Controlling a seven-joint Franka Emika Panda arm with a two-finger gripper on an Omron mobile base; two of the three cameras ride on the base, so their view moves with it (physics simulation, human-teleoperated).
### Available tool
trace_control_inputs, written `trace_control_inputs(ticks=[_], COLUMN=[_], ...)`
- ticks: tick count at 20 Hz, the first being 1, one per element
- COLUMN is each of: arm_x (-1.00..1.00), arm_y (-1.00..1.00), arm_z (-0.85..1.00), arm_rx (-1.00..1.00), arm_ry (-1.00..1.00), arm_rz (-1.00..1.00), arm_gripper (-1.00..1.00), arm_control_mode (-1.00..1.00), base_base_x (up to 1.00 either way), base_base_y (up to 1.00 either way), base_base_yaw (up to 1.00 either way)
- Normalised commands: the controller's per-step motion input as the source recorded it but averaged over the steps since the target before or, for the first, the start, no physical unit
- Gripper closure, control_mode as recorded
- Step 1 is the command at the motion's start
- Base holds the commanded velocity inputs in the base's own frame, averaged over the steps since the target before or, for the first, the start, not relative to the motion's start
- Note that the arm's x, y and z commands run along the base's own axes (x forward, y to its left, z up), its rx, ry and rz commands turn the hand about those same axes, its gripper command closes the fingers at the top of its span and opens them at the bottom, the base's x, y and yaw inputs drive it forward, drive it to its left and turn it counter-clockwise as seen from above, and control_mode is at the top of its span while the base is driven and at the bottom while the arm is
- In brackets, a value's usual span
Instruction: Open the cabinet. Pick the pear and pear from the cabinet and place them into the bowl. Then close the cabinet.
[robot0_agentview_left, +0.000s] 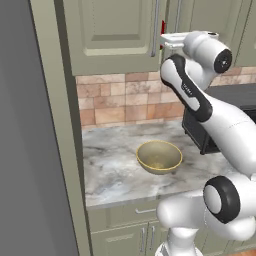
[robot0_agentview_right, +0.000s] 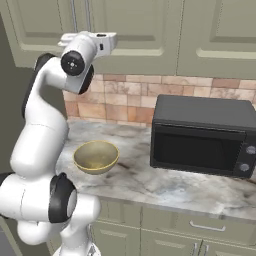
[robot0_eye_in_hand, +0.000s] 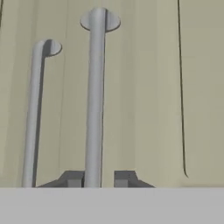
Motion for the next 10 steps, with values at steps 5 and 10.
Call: trace_control_inputs(ticks=[5, 10], arm_x=[-1.0, -0.93], arm_y=[-0.65, -0.84], arm_z=[0.46, 0.26], arm_rx=[0.0, 0.0], arm_ry=[-0.06, -0.04], arm_rz=[0.0, 0.0], arm_gripper=[1.0, 1.0], arm_control_mode=[-1.0, -1.0], base_base_x=[0.0, 0.0], base_base_y=[0.0, 0.0], base_base_yaw=[0.0, 0.0])
